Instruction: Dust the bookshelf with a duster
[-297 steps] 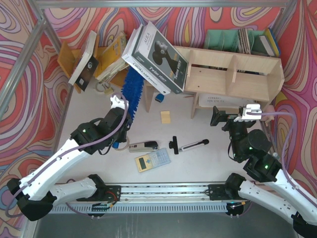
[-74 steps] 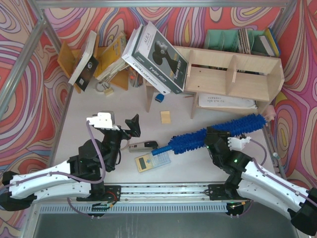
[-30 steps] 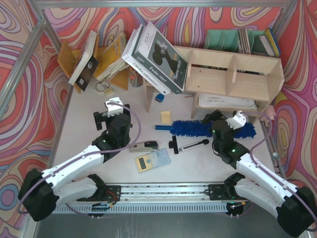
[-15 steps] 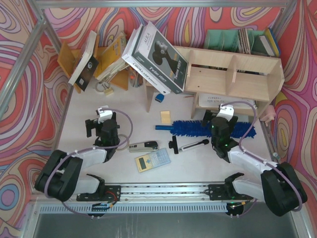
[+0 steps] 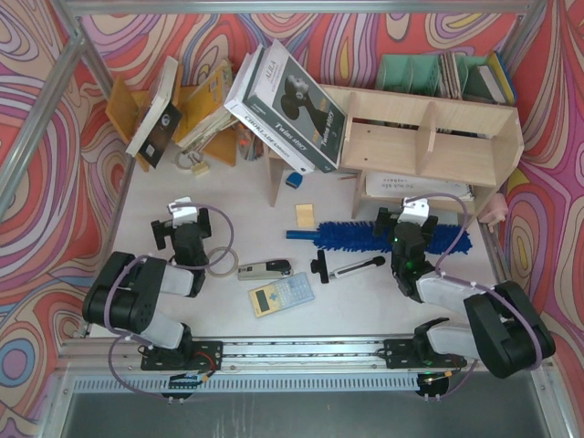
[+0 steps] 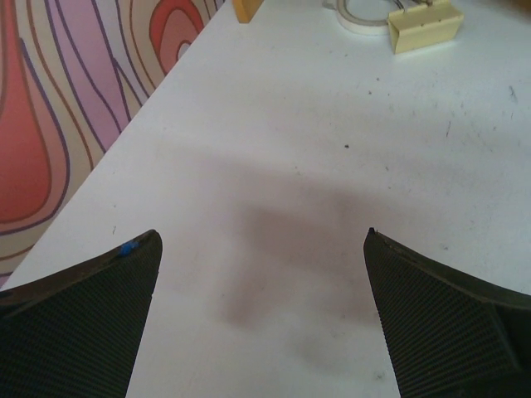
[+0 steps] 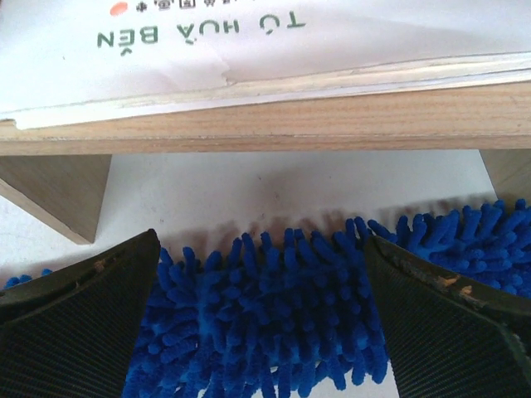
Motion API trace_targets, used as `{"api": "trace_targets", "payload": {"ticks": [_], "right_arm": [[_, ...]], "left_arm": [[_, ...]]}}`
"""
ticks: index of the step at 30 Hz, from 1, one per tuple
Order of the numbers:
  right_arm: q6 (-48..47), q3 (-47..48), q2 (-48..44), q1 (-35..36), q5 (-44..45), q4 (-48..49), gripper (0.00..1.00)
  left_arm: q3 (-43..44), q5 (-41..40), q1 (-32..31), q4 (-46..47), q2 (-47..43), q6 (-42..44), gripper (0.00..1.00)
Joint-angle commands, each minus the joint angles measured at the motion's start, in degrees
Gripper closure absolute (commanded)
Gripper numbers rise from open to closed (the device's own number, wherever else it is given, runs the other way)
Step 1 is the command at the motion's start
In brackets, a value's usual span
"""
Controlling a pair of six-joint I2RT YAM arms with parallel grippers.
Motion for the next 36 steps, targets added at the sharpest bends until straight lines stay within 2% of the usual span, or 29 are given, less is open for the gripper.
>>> {"api": "trace_targets", "payload": {"ticks": [1,6,8,11,13,16,27,32,36], "right_arm": [[-2.3,-0.7,3.2,-0.3,0.0,7.6,0.01],[-4.0,-0.8,6.4,-0.5,-0.1,11.2,0.01],[-4.1,-0.9,7.9,-0.5,0.6,13.2,0.01],[-3.7,-1.3,9.9,-0.6,1.7,15.2,0.01],[-3.7,-1.3,10.4,-0.7,1.7,15.7,0.01],[-5.2,-1.5,11.8,-0.8,2.1,18.5,0.01],[-8.7,-2.6,15.3,-3.9,-5.7,27.4,0.01],[-9.3,-2.3,16.4,-5.5,-10.5,28.6,0.01],[-8.6,-1.3,19.2,-6.9,-11.0,29.8,0.01]], "left_arm": [[-0.9,10.0,4.2,0.0,-1.8,-5.0,0.02],[0.3,12.9,5.6,2.7,3.0,-4.8,0.02],[1.5,13.4,6.1,-4.5,0.1,-6.5,0.02],[1.8,12.8,6.3,-1.3,2.2,-5.9,0.01],[2.9,13.0,6.6,-6.7,0.4,-7.2,0.02],[3.8,13.0,7.1,-6.8,1.3,-7.2,0.01],[4.5,13.6,7.4,-8.7,1.1,-7.7,0.02],[4.5,13.6,7.4,-8.7,1.1,-7.7,0.02],[4.5,13.6,7.4,-8.6,1.0,-7.7,0.01]]}}
